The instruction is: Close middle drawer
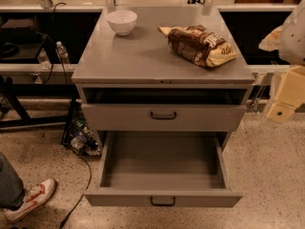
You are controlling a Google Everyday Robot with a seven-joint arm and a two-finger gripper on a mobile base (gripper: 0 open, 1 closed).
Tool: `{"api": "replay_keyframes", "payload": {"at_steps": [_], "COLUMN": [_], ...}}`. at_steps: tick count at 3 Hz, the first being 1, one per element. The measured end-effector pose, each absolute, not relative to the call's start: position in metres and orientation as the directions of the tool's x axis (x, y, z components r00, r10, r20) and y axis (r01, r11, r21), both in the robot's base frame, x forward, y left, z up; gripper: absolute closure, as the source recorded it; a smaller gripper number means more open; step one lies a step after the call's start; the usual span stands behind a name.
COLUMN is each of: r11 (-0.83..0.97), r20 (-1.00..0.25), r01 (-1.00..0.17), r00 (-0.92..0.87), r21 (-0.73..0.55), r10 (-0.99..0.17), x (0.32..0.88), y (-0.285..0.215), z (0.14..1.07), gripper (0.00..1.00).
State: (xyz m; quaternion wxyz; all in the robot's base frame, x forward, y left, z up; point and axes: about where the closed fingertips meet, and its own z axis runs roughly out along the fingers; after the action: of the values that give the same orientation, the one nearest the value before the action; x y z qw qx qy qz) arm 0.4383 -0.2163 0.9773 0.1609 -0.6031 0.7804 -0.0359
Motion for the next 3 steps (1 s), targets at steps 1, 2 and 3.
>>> {"api": "replay_keyframes", "payload": {"at_steps": [1, 2, 3], "r11": [0.27, 0.317, 0.361], "r20": [-0.208, -0.217, -0.211], "r01": [-0.93, -0.938, -0.933], "r00": [-0.221, -0.284, -0.353], "r21": [-0.25, -0.138, 0.0], "r10": [-0.953, -0.934, -0.912], "x": [0.438, 0.416, 0.385], "y": [-0.216, -0.213, -0.207], "z": [0.977, 0.932, 0.867], "gripper": [0.0, 0.0, 0.0]}}
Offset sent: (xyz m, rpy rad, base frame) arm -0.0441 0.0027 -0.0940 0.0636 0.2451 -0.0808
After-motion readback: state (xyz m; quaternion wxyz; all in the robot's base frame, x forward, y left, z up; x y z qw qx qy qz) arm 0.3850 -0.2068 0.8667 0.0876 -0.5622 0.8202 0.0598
